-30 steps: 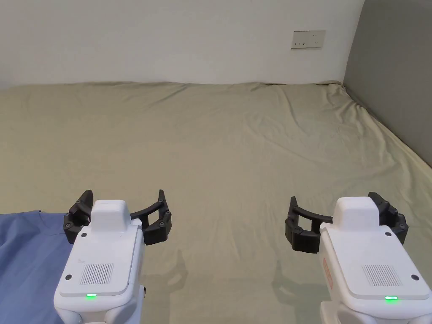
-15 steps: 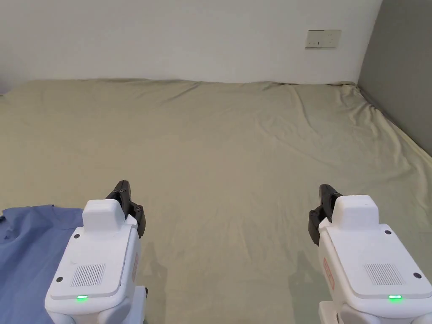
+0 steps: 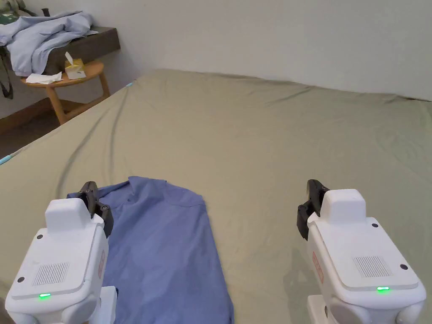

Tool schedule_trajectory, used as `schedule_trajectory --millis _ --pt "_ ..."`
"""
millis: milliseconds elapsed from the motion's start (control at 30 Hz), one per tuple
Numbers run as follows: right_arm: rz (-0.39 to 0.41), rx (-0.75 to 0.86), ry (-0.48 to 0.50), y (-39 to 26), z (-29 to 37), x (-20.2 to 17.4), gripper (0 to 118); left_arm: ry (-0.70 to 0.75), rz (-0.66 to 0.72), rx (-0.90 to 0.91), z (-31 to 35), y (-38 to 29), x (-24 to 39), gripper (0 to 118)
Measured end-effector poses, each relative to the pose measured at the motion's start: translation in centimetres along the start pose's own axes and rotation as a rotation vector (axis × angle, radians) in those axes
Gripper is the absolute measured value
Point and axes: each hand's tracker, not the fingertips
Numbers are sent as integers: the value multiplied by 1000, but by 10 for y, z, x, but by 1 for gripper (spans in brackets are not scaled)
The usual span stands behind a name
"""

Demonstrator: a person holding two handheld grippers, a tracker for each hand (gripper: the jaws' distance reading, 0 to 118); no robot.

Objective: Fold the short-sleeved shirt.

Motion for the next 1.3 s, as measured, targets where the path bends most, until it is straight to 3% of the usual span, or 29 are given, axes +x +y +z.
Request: schedule_trajectory --millis 67,100,133,300,467,633,700,767,833,867,1100,1233,1300 --pt "4 5 48 1 -8 -21 2 56 -5 -12 3 -1 30 0" --pt "7 7 68 2 -11 -30 2 78 -4 -20 4 -5 -36 0" --pt "9 8 82 2 -14 -37 2 93 -6 -28 4 -7 -55 0" --pt "2 3 154 4 -21 -70 2 153 5 -84 14 -8 -92 0" --pt "14 -1 170 4 -22 -76 2 136 21 -168 5 -13 -98 0" --pt "19 -15 142 0 -26 -62 2 31 66 -328 -25 -22 -76 2" --pt "24 -23 122 -3 -28 -54 2 -21 84 -398 -44 -27 -65 19" --pt "30 -32 94 -5 -29 -44 2 -77 93 -489 -67 -37 -50 73" --pt "29 -39 65 -7 -31 -34 2 -114 110 -583 -91 -47 -34 114" --pt "29 -45 49 -9 -32 -28 2 -129 113 -628 -103 -53 -25 118" --pt "35 -98 -40 -23 -38 8 2 -147 121 -835 -158 -107 37 117" --pt "41 -133 -72 -33 -41 24 2 -158 72 -937 -174 -140 63 96" --pt "40 -148 -82 -38 -42 30 2 -169 40 -1021 -175 -156 73 92"
